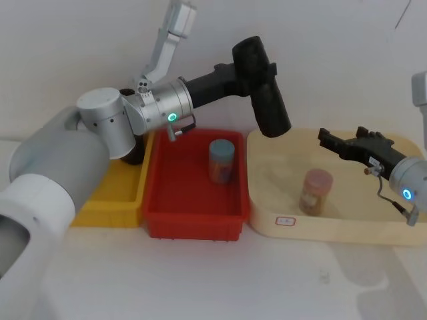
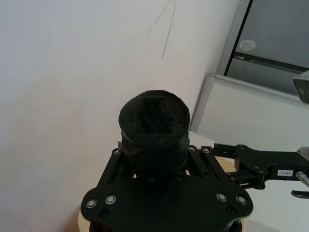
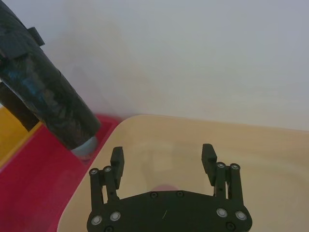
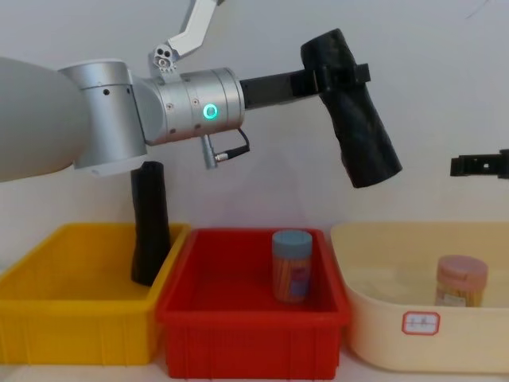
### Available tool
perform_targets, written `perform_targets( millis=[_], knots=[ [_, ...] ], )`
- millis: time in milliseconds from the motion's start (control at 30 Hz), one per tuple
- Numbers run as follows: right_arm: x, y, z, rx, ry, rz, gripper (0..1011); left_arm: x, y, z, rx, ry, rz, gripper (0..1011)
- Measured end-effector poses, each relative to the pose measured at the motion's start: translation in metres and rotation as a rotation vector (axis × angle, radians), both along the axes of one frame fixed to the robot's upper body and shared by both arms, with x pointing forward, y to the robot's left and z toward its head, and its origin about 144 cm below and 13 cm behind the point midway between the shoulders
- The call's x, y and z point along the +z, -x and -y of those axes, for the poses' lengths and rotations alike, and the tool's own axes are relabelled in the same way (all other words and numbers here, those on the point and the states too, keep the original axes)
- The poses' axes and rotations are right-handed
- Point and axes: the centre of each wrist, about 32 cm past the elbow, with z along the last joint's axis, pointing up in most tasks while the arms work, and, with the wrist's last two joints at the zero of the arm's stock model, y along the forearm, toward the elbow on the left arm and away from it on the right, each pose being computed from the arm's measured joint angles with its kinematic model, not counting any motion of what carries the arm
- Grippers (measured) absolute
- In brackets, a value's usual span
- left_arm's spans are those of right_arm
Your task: Pick up the garbage bag with the one hand and transfer it to the other hand.
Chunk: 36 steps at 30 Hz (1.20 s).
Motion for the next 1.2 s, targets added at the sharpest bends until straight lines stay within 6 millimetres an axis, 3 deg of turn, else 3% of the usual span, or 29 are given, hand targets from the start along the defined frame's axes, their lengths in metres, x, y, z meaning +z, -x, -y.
perform_targets(
  millis=[100, 467, 867, 1200],
  knots=[
    [-0.001, 0.000, 0.000, -0.003, -0.001, -0.002, 1001, -0.002, 0.000, 0.002, -0.003, -0.013, 0.002, 391],
    [0.000, 0.003, -0.002, 0.032, 0.017, 0.007, 1001, -0.006, -0.002, 0.009, -0.005, -0.047, 0.016, 391],
    [0.014, 0.011, -0.016, 0.171, 0.077, 0.044, 1001, -0.005, -0.002, 0.021, -0.023, -0.059, 0.031, 391],
    [0.028, 0.006, -0.031, 0.270, 0.148, 0.060, 1001, -0.003, -0.002, 0.031, -0.052, -0.066, 0.041, 391]
  ],
)
